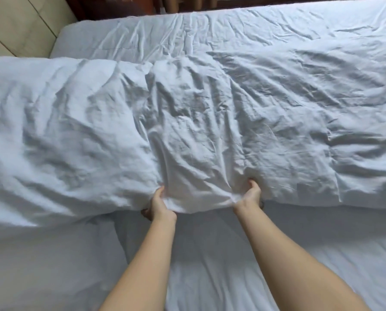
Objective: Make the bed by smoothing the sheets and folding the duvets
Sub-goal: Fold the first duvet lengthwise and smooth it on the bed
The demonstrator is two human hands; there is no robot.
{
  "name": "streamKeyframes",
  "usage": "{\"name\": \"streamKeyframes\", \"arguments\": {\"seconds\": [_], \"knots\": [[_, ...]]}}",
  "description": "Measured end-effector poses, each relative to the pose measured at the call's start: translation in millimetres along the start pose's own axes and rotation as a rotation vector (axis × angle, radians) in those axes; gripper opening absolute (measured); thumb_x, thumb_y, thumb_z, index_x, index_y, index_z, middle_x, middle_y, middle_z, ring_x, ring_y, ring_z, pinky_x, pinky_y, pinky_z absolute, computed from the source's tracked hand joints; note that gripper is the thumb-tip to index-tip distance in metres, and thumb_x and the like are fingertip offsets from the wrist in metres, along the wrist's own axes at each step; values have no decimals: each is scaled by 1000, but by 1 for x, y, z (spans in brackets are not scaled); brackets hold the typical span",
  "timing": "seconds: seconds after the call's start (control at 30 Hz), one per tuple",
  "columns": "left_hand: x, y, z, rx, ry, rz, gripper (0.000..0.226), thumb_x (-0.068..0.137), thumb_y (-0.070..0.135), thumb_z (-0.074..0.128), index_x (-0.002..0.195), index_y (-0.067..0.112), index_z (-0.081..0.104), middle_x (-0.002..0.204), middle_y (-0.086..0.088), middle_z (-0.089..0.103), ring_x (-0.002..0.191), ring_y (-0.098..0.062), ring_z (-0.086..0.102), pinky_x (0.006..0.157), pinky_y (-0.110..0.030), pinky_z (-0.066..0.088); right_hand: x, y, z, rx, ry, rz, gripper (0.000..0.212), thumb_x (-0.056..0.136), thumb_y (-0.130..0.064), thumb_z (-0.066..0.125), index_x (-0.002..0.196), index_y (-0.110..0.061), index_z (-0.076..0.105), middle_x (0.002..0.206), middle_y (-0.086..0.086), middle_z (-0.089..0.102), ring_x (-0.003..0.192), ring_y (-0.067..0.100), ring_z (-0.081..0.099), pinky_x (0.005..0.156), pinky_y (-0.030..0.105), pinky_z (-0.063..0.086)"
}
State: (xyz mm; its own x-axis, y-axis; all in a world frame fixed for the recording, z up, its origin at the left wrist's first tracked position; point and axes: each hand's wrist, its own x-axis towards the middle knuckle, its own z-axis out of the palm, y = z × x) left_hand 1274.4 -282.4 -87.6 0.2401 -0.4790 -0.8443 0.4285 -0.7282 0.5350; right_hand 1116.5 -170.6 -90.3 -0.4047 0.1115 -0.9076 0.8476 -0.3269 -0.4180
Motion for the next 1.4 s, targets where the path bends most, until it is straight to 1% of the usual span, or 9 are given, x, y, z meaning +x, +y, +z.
{"name": "streamKeyframes", "arguments": {"seconds": [0.1,0.27,0.4,0.5,0.67,0.93,1.03,1.2,1.4], "knots": [[-22,20,24,-131,-41,-28,95,50,23,91,130,14,41,119,-6,59,98,-29,63,81,-62,50,-7,-14,20,62,90,-93,111,59,-35,82,148,-27,17,140,-2,41,107,24,56,91,48,49],[-51,67,73,-32,-344,-74,9,79,18,55,75,10,60,80,-12,67,70,-27,65,72,-37,53,-63,-48,53,-49,-261,-107,43,99,-17,42,139,-2,41,140,18,47,118,33,53,85,27,47],[-66,104,80,-170,-577,-6,18,54,-1,39,47,10,51,43,-2,53,52,-15,58,60,-23,51,-68,-114,71,147,-692,164,33,70,-11,55,101,-17,66,97,6,69,95,27,64,79,34,54],[-34,71,48,-119,-587,-39,25,49,-6,42,35,6,59,41,-2,57,37,-9,58,47,-17,51,-12,-82,41,153,-524,66,41,49,-7,58,89,-16,62,83,5,68,86,27,64,80,36,56],[33,21,-1,82,-347,-92,28,83,-2,48,65,7,66,50,-4,64,42,-12,62,43,-19,52,28,-15,-10,-42,-298,185,25,90,-19,42,79,-15,63,65,7,70,77,25,61,61,30,56],[38,6,8,144,-107,-98,54,55,36,83,103,21,64,97,1,70,87,-20,69,76,-37,57,23,-15,17,-68,-450,235,44,88,-50,52,114,-18,67,113,12,68,111,32,59,107,49,38],[29,20,27,97,-286,-109,14,88,15,52,78,14,62,68,-2,70,62,-17,67,69,-29,51,18,-22,33,-189,-413,205,39,96,-42,43,107,-13,67,94,13,72,93,30,66,105,45,40],[-31,44,38,-2,-391,1,23,50,6,31,31,18,37,34,1,38,41,-17,47,51,-17,42,-2,-38,50,28,-231,-231,23,88,-14,57,107,-6,66,110,12,70,98,30,68,77,42,58],[31,-31,-56,216,-180,-105,31,68,3,48,43,18,59,39,6,54,55,-21,55,42,-16,46,21,9,-44,-319,61,-151,51,91,-43,60,128,-8,52,122,5,62,105,27,63,90,39,51]]}}
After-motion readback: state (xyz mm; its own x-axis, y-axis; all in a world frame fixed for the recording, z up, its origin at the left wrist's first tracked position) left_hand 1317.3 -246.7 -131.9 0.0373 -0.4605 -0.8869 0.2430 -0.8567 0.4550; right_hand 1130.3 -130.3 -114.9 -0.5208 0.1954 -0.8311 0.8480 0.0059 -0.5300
